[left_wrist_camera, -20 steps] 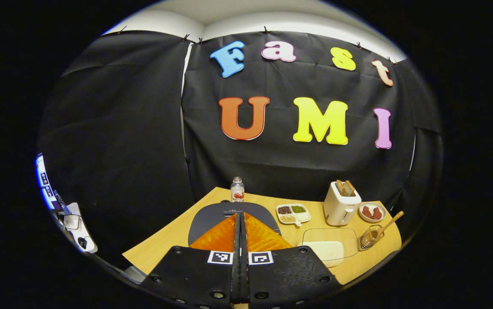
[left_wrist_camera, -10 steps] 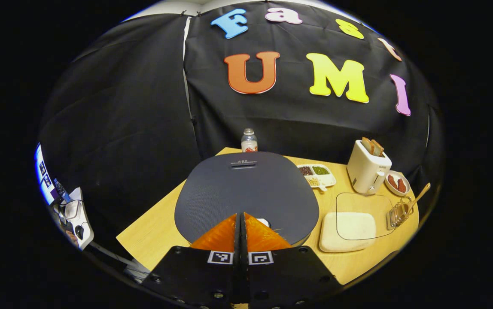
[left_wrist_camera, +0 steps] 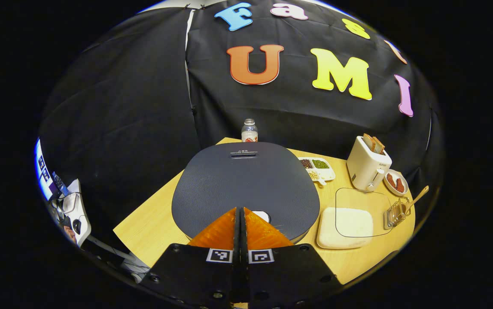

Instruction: Close the left gripper, press the button to open the rice cooker; take a wooden spoon from the chopstick holder with the right hand, scoop a spoonful of rice and pour it into the rice cooker, then put the wooden spoon back into the chopstick holder.

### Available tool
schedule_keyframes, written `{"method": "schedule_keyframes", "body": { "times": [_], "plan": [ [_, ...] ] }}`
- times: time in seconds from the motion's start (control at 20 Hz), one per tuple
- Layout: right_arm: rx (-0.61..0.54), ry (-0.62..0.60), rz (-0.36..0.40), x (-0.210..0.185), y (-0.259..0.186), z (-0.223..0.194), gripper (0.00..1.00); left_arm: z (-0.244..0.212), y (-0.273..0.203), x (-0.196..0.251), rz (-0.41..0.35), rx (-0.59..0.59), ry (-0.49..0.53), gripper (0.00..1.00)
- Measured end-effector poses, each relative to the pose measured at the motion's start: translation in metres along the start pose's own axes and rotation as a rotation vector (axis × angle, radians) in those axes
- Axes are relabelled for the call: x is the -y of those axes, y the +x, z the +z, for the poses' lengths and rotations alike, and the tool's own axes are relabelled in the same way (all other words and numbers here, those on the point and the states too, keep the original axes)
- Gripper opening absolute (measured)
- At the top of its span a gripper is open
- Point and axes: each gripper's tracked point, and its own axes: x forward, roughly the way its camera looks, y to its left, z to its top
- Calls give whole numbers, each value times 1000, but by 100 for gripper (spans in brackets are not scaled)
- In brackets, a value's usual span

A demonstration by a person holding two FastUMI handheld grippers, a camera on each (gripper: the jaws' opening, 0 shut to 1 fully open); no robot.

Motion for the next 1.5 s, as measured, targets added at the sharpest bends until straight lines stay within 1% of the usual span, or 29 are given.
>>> {"method": "schedule_keyframes", "body": {
  "times": [0.2,0.35,0.5,0.55,0.65,0.75,0.8,0.85,0.9,0.95,1.1,1.35,1.5],
  "plan": [
    [-4,11,9,-2,3,1,100,-2,0,1,-12,-43,-31,0],
    [-6,17,14,-4,3,1,100,-3,-2,1,-27,-48,-15,0],
    [-10,15,19,-5,3,-1,100,-6,2,1,-25,-83,-32,1],
    [-7,15,18,-6,3,0,100,-5,-1,1,-18,-73,-29,0],
    [-10,9,17,-5,4,-2,99,-5,1,0,-3,-70,9,0],
    [-3,12,15,-4,2,-2,99,4,-2,-1,2,-56,10,0],
    [12,19,20,-6,2,1,100,14,-4,0,2,-6,10,0],
    [26,22,25,-6,1,3,100,33,-10,1,-8,90,14,0],
    [40,21,29,-8,-1,4,100,50,-13,-3,4,172,22,0],
    [51,19,26,-6,-1,6,100,83,-22,-5,19,305,60,0],
    [87,13,14,-2,-3,12,100,142,-57,2,12,518,76,0],
    [115,28,6,3,-7,18,100,175,-96,12,-11,621,77,0],
    [122,32,2,5,-6,20,100,176,-116,17,-29,627,72,1]
  ]
}}
